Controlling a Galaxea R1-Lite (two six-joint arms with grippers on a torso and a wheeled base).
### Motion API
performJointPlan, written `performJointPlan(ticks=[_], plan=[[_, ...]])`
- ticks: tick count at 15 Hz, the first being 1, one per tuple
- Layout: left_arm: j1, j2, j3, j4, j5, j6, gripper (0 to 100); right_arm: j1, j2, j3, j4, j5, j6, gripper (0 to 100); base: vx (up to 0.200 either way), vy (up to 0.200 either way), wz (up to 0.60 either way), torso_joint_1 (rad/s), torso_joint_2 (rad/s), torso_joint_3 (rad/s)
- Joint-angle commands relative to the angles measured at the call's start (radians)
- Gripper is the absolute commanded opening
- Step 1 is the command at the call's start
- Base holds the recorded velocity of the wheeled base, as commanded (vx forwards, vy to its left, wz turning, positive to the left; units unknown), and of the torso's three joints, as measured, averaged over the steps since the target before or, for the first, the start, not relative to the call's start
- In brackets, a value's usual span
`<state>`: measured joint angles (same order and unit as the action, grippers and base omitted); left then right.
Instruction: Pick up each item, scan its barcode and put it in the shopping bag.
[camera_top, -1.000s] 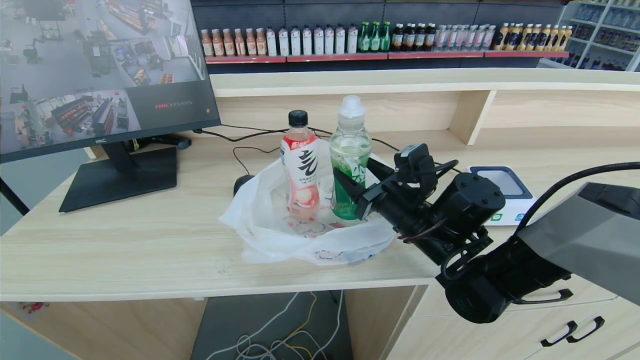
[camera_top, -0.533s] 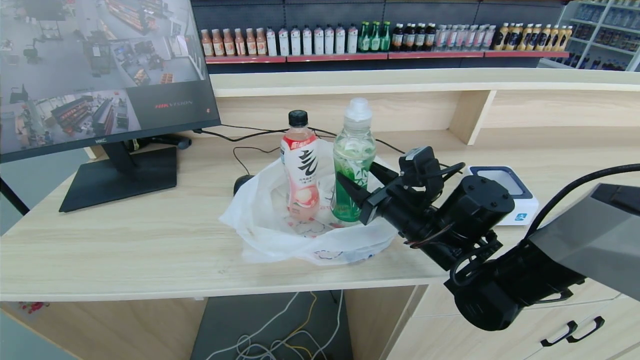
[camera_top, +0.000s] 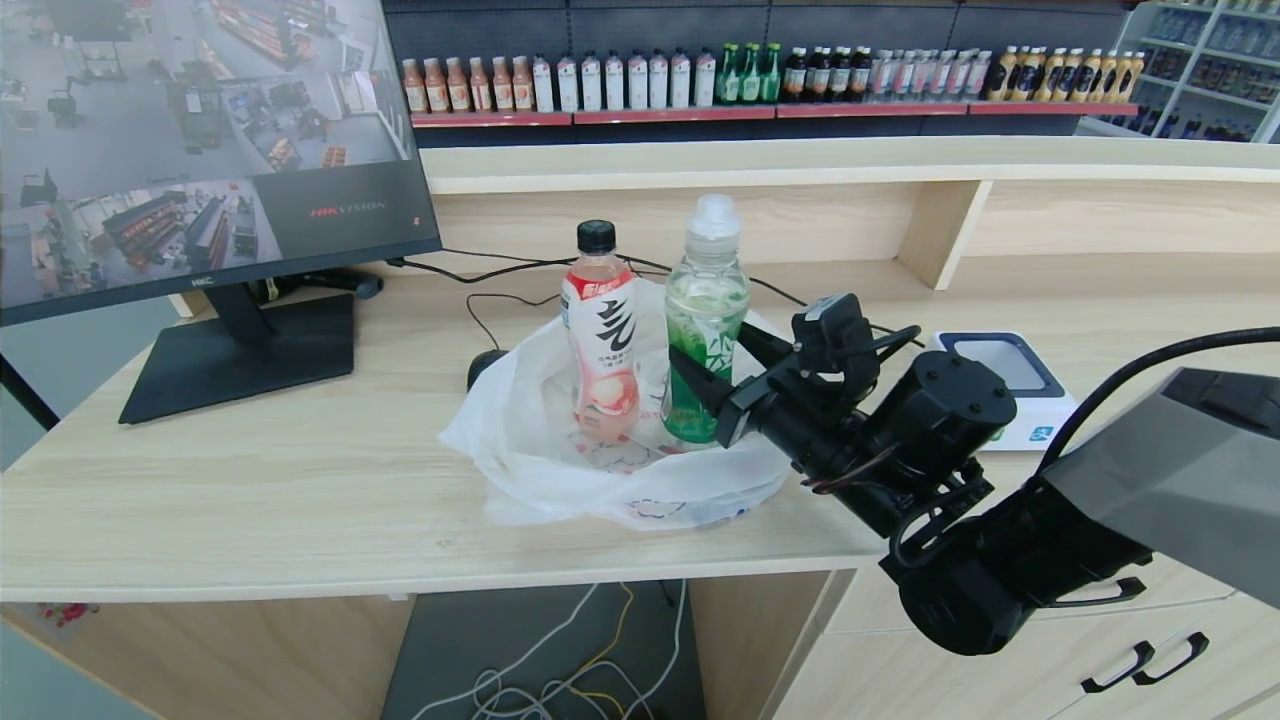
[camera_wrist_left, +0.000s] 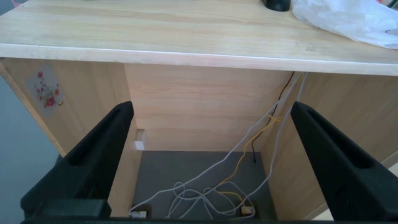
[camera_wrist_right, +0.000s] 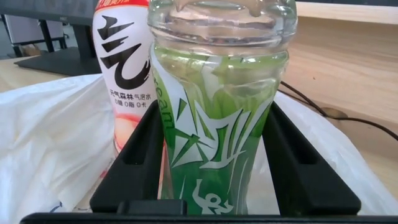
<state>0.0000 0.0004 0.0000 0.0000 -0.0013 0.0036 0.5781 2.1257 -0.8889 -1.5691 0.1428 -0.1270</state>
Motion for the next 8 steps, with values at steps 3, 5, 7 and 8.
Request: performJointPlan(ticks=[3,5,7,8], plan=[[0.0,0.0,0.0,0.0,0.001,-0.001,100,-0.012,0.008,-0.005,-0.002,0.0,0.001,100,0.0,0.0,0.0,0.0,0.0,0.0],[0.0,0.0,0.0,0.0,0.0,-0.001,100,-0.012,0.008,-0.005,-0.002,0.0,0.001,100,0.0,0.0,0.0,0.0,0.0,0.0],[0.0,0.0,0.0,0.0,0.0,-0.001,100,-0.012,0.008,-0.005,-0.002,0.0,0.001,100,0.0,0.0,0.0,0.0,0.0,0.0],[0.0,0.0,0.0,0.0,0.001,-0.001,100,-0.011,-0.001,0.001,-0.002,0.0,0.001,100,0.0,0.0,0.0,0.0,0.0,0.0]])
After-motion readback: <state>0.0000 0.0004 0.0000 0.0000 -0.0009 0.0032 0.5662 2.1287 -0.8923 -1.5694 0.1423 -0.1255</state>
